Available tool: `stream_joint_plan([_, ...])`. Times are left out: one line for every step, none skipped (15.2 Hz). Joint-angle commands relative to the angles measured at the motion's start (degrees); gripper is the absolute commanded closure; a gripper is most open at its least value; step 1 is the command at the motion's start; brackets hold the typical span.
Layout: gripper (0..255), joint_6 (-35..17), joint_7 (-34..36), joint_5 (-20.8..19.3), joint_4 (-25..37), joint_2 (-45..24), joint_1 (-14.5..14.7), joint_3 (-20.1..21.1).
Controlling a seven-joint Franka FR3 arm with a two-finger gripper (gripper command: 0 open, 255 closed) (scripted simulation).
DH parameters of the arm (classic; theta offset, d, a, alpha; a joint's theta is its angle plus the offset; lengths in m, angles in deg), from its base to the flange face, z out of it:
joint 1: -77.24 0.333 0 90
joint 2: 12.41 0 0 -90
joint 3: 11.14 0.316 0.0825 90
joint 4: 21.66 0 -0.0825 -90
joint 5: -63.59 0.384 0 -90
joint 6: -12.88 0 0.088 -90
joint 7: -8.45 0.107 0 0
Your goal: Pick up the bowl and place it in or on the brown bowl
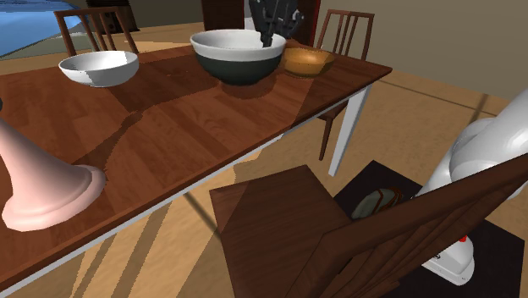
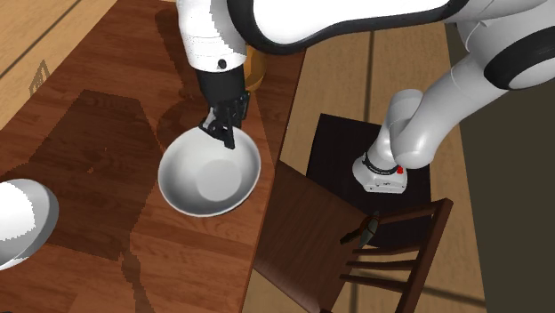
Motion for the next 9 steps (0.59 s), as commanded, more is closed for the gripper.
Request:
stream_joint_plan([255, 1.47, 0.36, -0.09, 1.82, -0.29, -0.06, -0.11])
stream_joint_plan([255, 2.22, 0.6, -0.15, 2.84, -0.54, -0.07, -0.13])
stream_joint_plan([255, 2.97, 0.84, -0.21, 3.89, -0.8, -0.08, -0.15])
stream_joint_plan([255, 3.73, 1.09, -0.27, 4.95, -1.07, -0.09, -0.17])
stream_joint_plan([255, 4.49, 1.34, -0.33, 6.03, -1.36, -0.1, -0.18])
stream_joint_plan([255, 5.25, 1.59, -0.39, 7.14, -1.67, -0.11, -0.19])
stream_joint_plan([255, 6.02, 1.85, -0.44, 8.26, -1.99, -0.12, -0.2])
stream_joint_plan([255, 6.09, 1.87, -0.45, 8.37, -2.02, -0.12, -0.2])
stream_joint_plan([255, 6.66, 0.51, -0.53, 8.4, -1.94, -0.69, -1.11])
